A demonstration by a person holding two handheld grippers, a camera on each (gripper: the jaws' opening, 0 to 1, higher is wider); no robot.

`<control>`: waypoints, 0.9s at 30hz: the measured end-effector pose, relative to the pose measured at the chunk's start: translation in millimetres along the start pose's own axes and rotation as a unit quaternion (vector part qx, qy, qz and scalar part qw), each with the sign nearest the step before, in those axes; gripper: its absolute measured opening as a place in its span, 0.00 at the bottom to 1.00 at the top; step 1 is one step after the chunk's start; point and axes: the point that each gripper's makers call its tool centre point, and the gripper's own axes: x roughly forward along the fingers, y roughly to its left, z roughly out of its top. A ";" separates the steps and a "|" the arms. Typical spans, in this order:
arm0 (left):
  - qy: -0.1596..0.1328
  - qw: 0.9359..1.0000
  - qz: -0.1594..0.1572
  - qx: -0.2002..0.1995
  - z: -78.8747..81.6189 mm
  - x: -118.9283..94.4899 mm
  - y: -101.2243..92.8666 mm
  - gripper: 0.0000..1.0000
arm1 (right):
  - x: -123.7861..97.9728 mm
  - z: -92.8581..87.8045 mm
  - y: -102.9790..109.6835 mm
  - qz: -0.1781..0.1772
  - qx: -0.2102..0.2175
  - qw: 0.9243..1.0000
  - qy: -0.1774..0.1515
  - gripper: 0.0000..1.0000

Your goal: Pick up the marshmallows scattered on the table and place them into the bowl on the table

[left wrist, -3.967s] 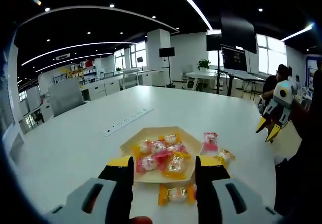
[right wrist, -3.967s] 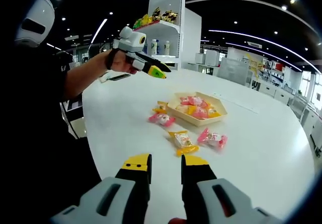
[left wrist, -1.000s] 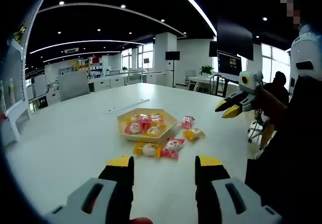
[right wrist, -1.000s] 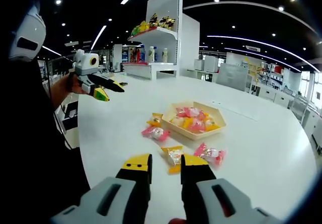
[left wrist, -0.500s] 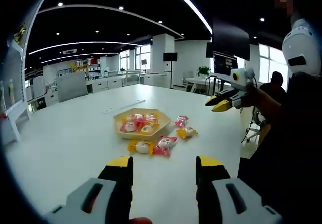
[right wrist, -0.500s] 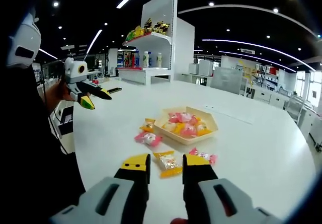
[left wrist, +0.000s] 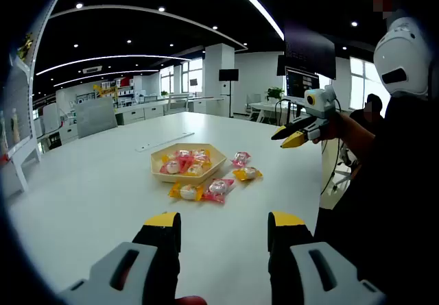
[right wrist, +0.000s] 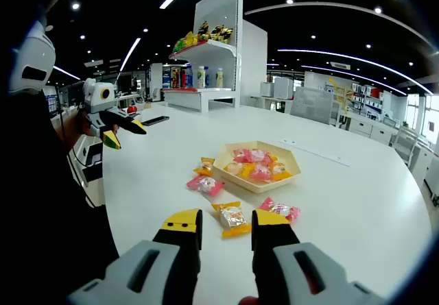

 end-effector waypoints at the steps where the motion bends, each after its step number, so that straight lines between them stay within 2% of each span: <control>1: -0.001 1.000 0.000 0.000 1.0 -0.2 0.6 0.51 | 1.0 0.3 -0.1 0.002 -0.003 1.000 0.002 0.29; 16: 0.003 1.000 -0.005 -0.001 -0.3 3.4 -2.3 0.51 | 21.6 4.6 -2.1 0.025 -0.027 0.998 0.043 0.28; 20: 0.004 1.000 -0.008 -0.001 -0.6 3.5 -4.9 0.51 | 28.0 0.7 -1.8 0.032 -0.033 0.997 0.061 0.28; 27: 0.008 1.000 -0.012 -0.002 -2.7 2.4 -8.6 0.51 | 34.5 -1.2 -0.3 0.042 -0.039 0.996 0.071 0.29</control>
